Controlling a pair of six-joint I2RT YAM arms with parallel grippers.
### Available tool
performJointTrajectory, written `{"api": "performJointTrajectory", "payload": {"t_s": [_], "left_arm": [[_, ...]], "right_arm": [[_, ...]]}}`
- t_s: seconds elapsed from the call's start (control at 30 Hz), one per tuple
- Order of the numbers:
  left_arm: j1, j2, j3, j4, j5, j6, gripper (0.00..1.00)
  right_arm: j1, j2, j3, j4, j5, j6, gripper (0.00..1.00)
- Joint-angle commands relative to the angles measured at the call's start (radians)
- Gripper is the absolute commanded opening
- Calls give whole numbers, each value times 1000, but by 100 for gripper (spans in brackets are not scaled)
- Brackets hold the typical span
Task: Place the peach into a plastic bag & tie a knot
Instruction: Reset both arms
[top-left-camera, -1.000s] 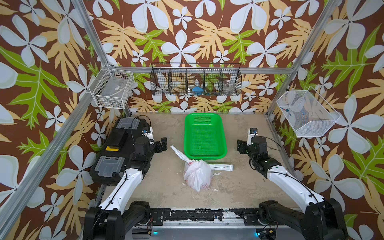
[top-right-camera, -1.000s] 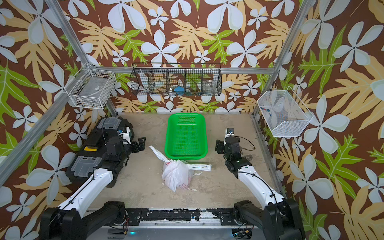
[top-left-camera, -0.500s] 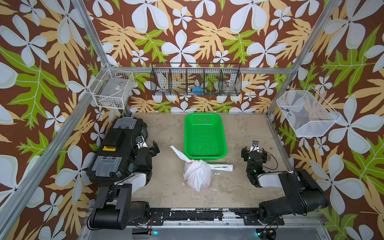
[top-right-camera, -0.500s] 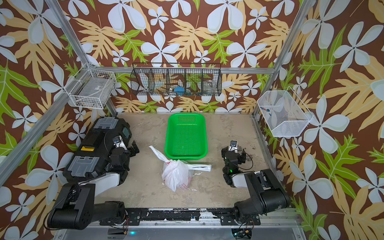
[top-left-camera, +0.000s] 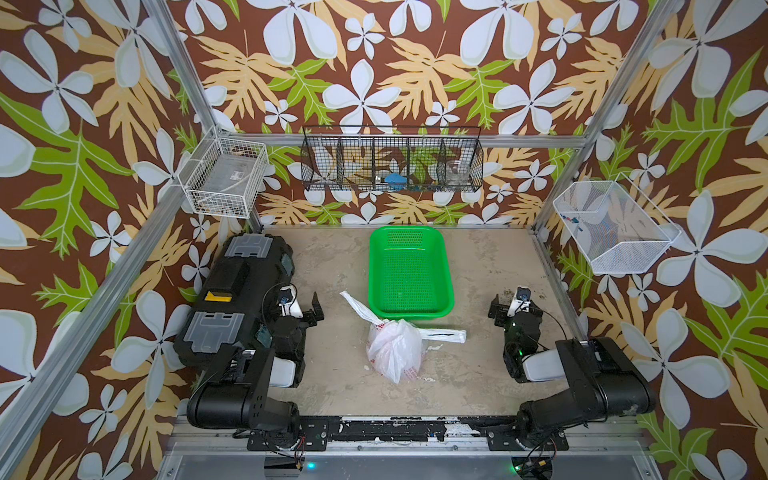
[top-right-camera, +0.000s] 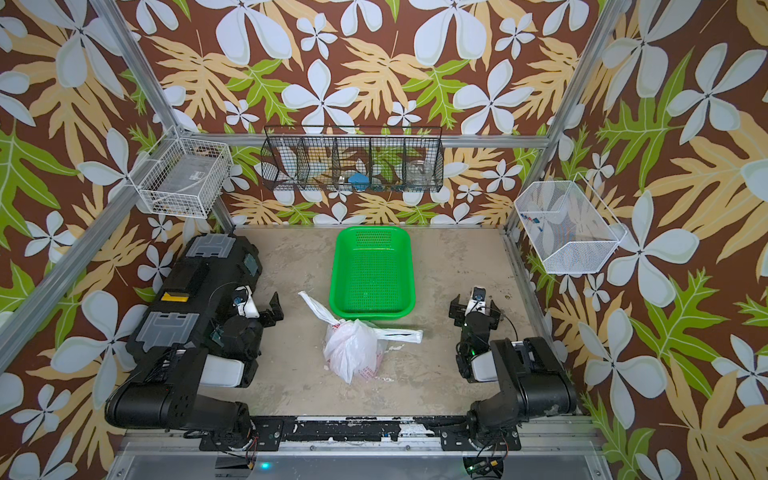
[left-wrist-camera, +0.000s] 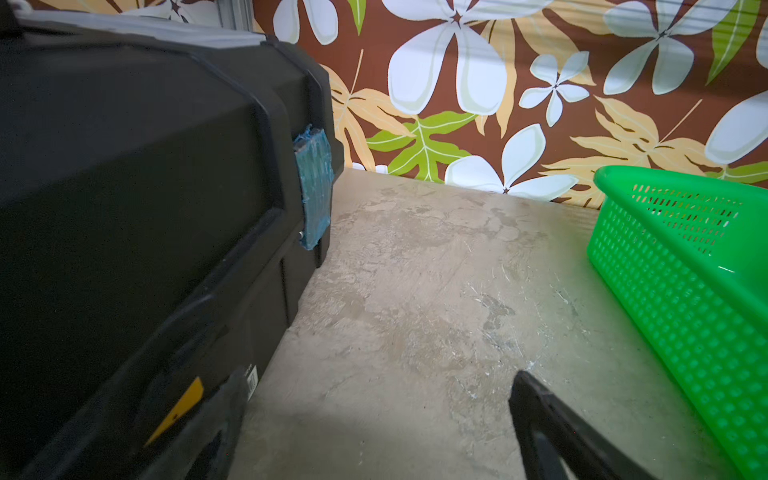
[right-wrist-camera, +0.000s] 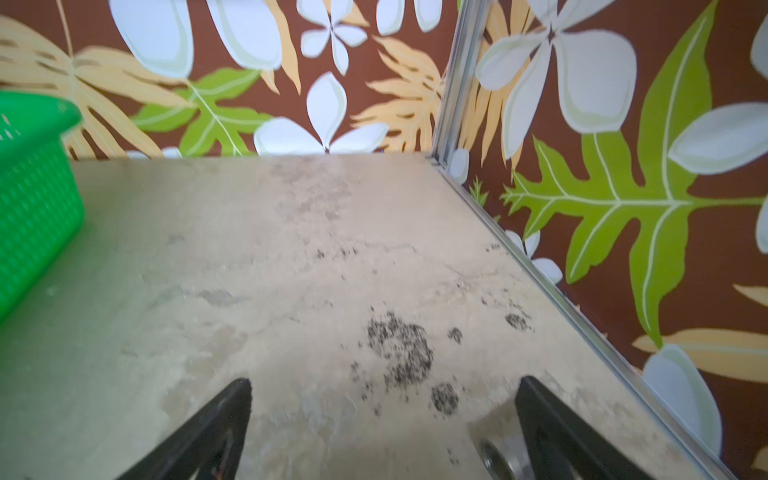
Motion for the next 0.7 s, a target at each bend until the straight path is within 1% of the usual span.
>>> {"api": "performJointTrajectory", "payload": {"t_s": [0.0,0.03,0.1,0.17,0.23,0.3,0.43,0.5,0.67], "left_arm": [[6,1,-7,88,11,-14,100],[5,-3,-7,80,12,-14,100],[-8,2,3,69,-7,-6,100],[-56,9,32,20,-72,41,100],[-84,9,12,66,-106,59,100],[-84,12,26,41,-94,63,100],[-84,9,14,60,-80,68,100],[-85,12,14,59,-11,94,100],[-82,9,10,65,-17,92,100]], "right_arm": [[-1,-25,8,67,-55,19,100],[0,-9,-2,112,-53,13,100],[1,-17,1,93,-53,14,100],[1,-29,8,59,-55,20,100],[1,-22,5,78,-53,17,100],[1,-26,7,65,-55,18,100],[1,-25,6,70,-54,17,100],[1,-25,5,70,-54,16,100],[1,-25,6,70,-54,16,100]]}}
